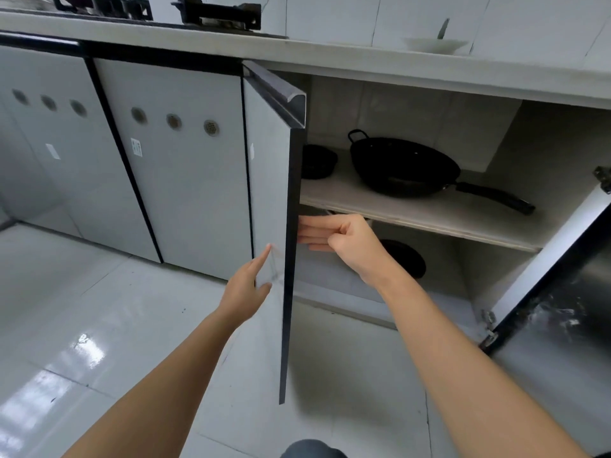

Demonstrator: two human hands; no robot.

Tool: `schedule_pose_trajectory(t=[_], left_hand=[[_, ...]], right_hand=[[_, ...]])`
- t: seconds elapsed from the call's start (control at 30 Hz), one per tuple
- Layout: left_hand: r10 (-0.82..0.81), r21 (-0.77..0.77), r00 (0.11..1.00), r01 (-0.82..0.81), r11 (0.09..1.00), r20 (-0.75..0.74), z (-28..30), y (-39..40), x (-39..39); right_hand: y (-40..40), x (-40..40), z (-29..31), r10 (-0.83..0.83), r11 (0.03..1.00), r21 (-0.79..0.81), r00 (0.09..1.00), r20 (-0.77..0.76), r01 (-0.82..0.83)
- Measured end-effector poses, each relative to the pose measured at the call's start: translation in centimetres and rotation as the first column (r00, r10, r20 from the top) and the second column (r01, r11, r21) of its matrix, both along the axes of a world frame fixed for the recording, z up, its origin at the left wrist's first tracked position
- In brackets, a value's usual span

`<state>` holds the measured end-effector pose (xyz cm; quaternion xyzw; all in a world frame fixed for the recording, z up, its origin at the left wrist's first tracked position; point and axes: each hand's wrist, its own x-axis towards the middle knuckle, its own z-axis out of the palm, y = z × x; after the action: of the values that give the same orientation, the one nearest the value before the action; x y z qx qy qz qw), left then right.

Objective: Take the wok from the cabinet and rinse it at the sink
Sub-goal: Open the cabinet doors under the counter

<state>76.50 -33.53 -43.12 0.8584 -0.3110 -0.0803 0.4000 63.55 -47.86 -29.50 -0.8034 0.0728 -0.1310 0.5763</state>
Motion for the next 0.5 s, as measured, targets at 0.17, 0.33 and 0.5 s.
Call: schedule_pose_trajectory(t=[0.17,0.33,0.5], left_hand=[[-0.005,-0.021,0.999,0.004,1.000,-0.042,0.0,3.7,1.4],[0.015,0.010,0.997,-0.014,1.000,-0.072,-0.7,8.2,3.5],[0.010,0.010,0.999,-0.010,1.000,-0.030,-0.6,12.7,4.7]], right_hand=[[3.5,3.2,0.4,0.080,0.997,0.015,0.997,0.013,-0.080],[7.5,6.2,-0.1,0.194,0.981,-0.016,0.980,0.046,-0.193],[10.8,9.3,-0.1,0.286,0.955,-0.085,0.958,0.031,-0.283]])
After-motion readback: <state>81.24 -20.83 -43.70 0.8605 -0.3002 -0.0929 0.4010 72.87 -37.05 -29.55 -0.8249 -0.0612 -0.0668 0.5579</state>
